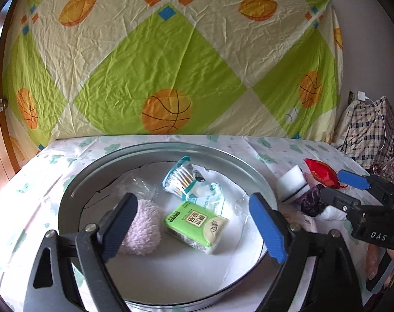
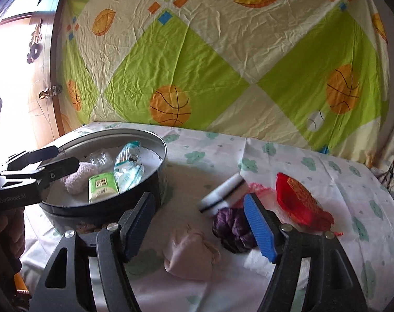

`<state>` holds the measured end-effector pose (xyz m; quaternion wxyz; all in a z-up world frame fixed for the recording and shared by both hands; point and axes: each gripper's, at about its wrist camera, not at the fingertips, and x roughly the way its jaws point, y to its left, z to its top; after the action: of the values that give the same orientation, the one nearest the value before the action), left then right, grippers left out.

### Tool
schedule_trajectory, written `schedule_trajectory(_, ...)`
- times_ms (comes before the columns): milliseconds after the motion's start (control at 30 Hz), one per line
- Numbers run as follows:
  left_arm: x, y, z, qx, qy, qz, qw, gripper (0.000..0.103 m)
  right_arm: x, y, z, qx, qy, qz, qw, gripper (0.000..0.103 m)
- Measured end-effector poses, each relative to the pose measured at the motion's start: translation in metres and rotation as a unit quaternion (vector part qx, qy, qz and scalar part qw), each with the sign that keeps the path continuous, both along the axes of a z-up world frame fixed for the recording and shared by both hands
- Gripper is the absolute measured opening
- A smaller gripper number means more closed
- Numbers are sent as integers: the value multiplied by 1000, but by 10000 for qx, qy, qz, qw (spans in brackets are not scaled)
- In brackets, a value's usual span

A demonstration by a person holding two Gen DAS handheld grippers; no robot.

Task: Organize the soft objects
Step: 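Close the right gripper on the pale pink sock, then close the left gripper on the dark purple scrunchie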

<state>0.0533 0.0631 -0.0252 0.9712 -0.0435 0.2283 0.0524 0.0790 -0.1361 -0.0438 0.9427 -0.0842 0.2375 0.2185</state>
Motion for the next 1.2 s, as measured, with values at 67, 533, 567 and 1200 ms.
schedule_trajectory(67, 3, -9, -1, 75, 15, -6, 10000, 92, 2, -4, -9, -50, 201, 35, 9998, 73)
schedule_trajectory(533, 10, -11, -16, -76, 210, 92, 9997, 94, 35, 24, -49, -630, 1650, 351, 9837, 58)
schedule_trajectory(567, 10, -11, -16, -71, 205, 85, 9997, 94, 35, 24, -50, -631, 1674, 341, 9833, 44)
schedule_trajectory(1200, 37, -78, 4, 128, 74, -571, 9983, 94, -10, -49, 7, 386, -305, -604, 9970, 17)
